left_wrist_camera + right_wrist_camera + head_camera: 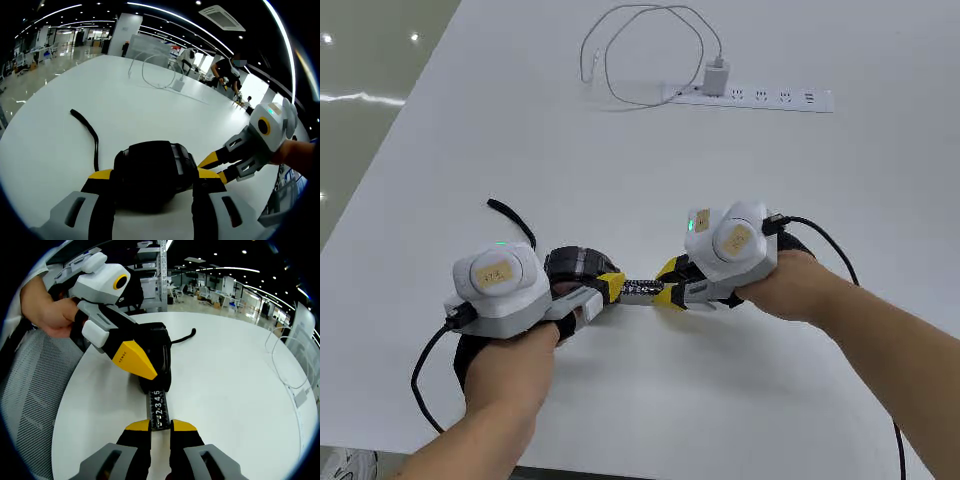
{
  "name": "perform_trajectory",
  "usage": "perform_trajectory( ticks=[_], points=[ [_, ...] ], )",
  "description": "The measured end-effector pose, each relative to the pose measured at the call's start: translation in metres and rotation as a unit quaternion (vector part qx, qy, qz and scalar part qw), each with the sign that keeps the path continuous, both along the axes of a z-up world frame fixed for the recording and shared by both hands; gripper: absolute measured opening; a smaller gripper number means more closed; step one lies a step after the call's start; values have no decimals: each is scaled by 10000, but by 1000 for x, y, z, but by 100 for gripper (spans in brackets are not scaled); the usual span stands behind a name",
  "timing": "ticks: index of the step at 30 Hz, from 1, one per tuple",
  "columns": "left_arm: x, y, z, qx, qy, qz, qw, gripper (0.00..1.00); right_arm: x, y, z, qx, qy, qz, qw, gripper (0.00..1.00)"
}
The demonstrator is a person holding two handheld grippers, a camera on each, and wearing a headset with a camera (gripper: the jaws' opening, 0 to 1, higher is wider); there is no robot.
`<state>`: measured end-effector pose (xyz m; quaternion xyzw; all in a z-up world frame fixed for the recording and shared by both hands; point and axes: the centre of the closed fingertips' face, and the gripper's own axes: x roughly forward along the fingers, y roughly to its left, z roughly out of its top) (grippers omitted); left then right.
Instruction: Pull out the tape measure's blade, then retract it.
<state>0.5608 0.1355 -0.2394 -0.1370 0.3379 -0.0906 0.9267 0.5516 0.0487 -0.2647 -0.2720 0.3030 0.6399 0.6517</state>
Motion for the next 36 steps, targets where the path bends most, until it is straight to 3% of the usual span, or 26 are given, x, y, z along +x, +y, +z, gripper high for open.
perform_trajectory(
  ticks=[36],
  points=[
    [0, -1, 0, -20, 6, 6, 10000, 58, -2, 37, 1, 283, 137, -14, 9995, 9]
  ],
)
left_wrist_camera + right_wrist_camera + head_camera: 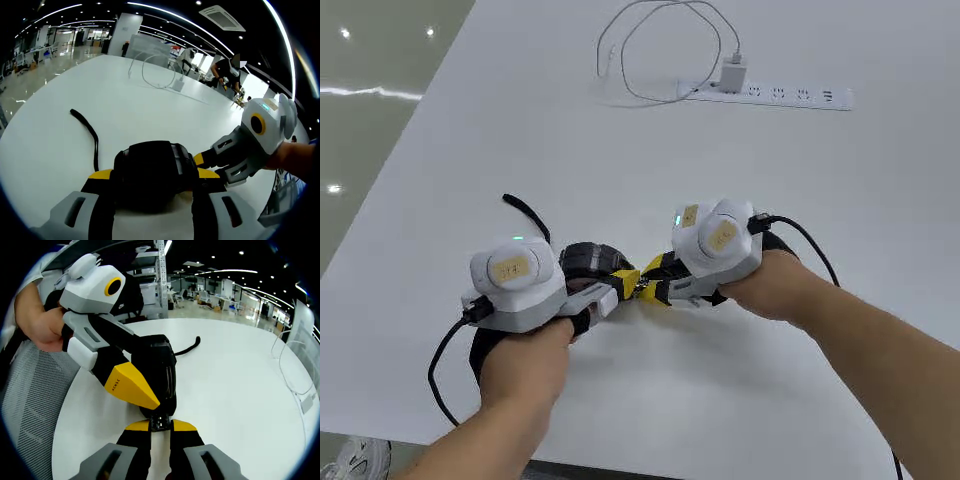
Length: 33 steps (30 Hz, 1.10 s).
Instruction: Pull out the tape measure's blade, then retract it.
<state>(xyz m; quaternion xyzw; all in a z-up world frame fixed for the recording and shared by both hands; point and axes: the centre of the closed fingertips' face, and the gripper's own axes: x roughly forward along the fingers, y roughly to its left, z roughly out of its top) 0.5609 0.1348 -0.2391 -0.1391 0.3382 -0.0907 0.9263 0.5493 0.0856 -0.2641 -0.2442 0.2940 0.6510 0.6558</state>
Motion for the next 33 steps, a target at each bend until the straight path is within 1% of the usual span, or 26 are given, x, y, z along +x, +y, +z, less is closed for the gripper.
perform_trajectory(
  ticks=[5, 12, 20, 26, 30, 33],
  points=[
    [1, 1, 0, -15, 3, 3, 10000, 58, 0, 2, 0, 29, 26, -18, 10000, 9],
    [1, 0, -1, -13, 9, -8, 10000, 58, 0, 2, -1, 23, 0, -4, 10000, 9],
    [1, 0, -1, 2, 32, -1, 10000, 58, 0, 2, -1, -8, 13, -68, 10000, 10],
    [1, 1, -1, 13, -1, -13, 10000, 59, -1, 2, -2, -38, 20, -81, 10000, 11],
    [1, 1, 0, -34, -11, -13, 10000, 59, -1, 2, -2, -35, -17, -60, 10000, 11],
    [1, 1, 0, -53, -30, -15, 10000, 59, -1, 2, -2, -31, 7, -81, 10000, 11]
  ],
)
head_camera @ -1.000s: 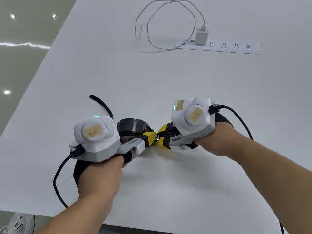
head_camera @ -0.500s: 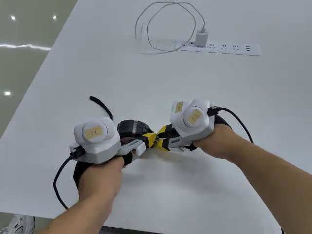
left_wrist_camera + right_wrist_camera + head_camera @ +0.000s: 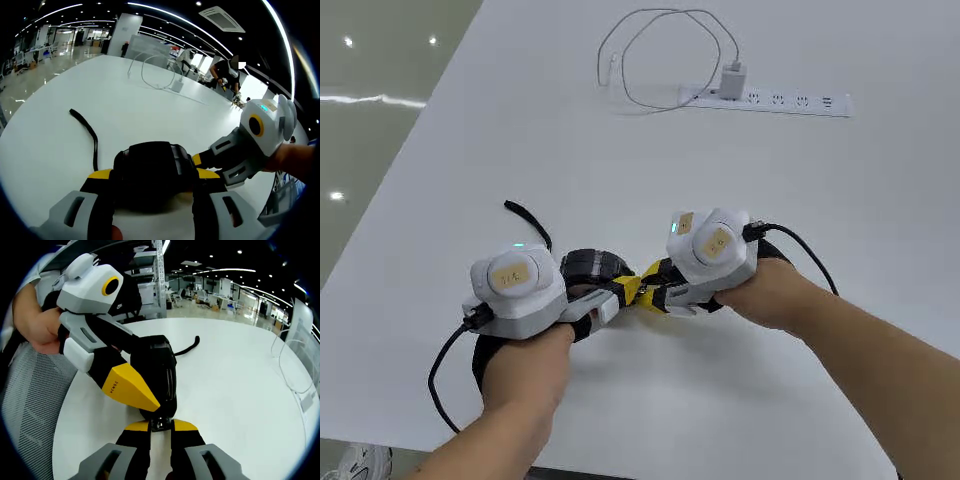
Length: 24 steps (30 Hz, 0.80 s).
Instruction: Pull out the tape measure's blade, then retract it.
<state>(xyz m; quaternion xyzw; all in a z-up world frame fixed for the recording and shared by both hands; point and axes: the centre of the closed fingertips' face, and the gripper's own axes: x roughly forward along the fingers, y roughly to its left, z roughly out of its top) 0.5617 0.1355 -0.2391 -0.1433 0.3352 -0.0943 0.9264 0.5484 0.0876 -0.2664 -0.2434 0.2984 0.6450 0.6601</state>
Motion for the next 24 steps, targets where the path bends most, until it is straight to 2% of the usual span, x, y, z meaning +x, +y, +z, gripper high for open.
perform_trajectory(
  ticks=[8, 13, 19, 24],
  points=[
    [0, -1, 0, -41, 17, -20, 10000, 60, 0, 0, 0, -16, -16, -10, 10000, 13],
    [0, -1, 2, 19, -29, -77, 10000, 60, 2, -3, 0, -56, -15, -39, 10000, 16],
    [1, 3, 3, 3, -65, -39, 10000, 64, 3, -3, 4, 10, -41, -91, 10000, 17],
    [-1, 5, 6, -18, -99, -21, 9999, 66, 4, -1, 8, 110, 26, -181, 9998, 19]
  ],
)
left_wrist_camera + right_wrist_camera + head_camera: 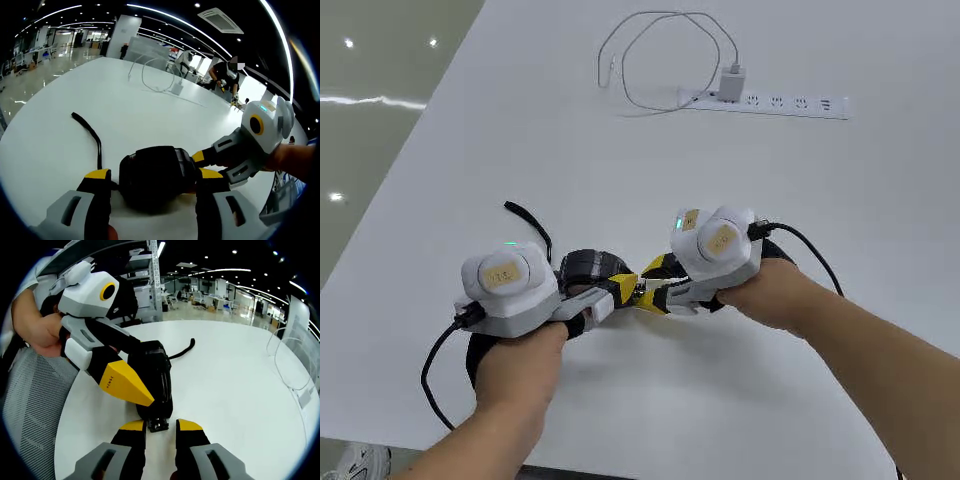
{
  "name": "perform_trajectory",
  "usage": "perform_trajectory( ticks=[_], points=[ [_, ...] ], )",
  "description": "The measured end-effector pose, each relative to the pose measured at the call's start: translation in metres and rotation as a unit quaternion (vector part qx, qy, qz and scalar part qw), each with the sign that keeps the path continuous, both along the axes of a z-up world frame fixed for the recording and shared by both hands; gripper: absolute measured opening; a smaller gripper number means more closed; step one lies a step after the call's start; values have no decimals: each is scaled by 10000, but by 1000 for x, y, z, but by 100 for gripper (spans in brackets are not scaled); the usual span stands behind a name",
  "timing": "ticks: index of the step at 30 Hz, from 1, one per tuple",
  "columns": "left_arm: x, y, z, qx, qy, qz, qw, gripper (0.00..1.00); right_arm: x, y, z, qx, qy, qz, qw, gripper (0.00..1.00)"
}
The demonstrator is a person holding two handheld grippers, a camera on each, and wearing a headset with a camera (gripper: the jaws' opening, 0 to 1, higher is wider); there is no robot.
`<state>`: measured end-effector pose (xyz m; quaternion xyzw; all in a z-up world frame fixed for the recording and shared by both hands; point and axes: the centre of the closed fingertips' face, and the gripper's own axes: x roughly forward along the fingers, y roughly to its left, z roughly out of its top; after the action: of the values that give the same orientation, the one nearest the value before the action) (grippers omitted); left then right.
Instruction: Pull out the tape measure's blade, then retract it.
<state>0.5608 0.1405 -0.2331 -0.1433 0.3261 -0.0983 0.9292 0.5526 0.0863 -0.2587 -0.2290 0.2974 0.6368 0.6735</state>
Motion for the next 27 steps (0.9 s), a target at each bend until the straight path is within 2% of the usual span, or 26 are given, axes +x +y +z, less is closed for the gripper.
perform_trajectory(
  ticks=[6, 13, 17, 20, 23, 27],
  points=[
    [-1, 1, 3, -4, -34, -1, 10000, 66, -1, -1, 1, 14, 27, -36, 10000, 21],
    [-1, 5, 5, 41, -90, -78, 9999, 66, -3, -3, 6, 112, 58, -117, 9999, 29],
    [-1, 4, 7, 35, -118, -98, 9999, 66, -3, -4, 7, 126, 51, -145, 9998, 30],
    [-2, 2, 8, 44, -128, -174, 9998, 66, -3, -7, 9, 129, 49, -178, 9997, 30],
    [-5, -2, 9, 89, -145, -300, 9994, 66, -4, -10, 14, 285, 93, -344, 9990, 32],
    [-5, -3, 11, 163, -230, -449, 9986, 66, -6, -15, 17, 359, 81, -451, 9983, 37]
  ],
)
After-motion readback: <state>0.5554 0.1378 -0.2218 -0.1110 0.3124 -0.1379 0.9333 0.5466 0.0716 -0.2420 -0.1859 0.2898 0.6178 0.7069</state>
